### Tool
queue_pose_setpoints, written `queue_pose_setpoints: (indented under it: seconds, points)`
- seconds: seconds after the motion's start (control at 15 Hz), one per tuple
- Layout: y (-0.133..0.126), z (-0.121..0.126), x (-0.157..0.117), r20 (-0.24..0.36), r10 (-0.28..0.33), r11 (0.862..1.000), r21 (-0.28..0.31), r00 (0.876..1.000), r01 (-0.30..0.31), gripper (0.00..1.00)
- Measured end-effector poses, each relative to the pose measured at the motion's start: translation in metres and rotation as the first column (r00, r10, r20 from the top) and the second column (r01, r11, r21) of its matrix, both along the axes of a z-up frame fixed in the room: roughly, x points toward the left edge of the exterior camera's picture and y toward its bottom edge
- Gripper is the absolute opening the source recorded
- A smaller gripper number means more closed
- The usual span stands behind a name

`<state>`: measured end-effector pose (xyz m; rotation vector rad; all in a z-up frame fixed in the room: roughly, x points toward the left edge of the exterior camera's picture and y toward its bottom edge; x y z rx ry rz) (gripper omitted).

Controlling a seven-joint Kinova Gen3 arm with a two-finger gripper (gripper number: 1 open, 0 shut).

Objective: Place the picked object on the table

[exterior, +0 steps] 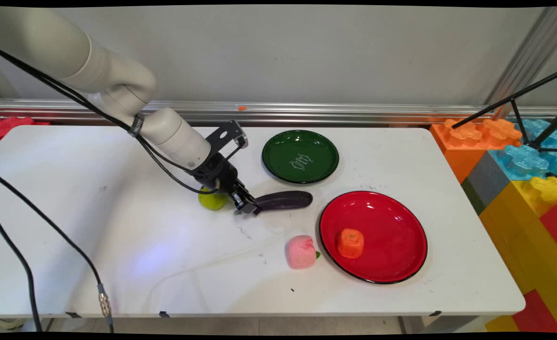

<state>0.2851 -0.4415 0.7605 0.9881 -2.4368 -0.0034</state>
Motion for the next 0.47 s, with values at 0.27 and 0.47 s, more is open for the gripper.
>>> queue_pose_setpoints:
  seconds: [0.27, 0.47]
  points:
    - [0.0, -0.0009, -0.0005, -0.001, -0.021, 1.0, -0.003, 1.0, 0.021, 1.0]
    - [-0.0017, 0.0037, -0.002, -0.004, -0.033, 0.999, -0.01, 0.999, 0.033, 1.0]
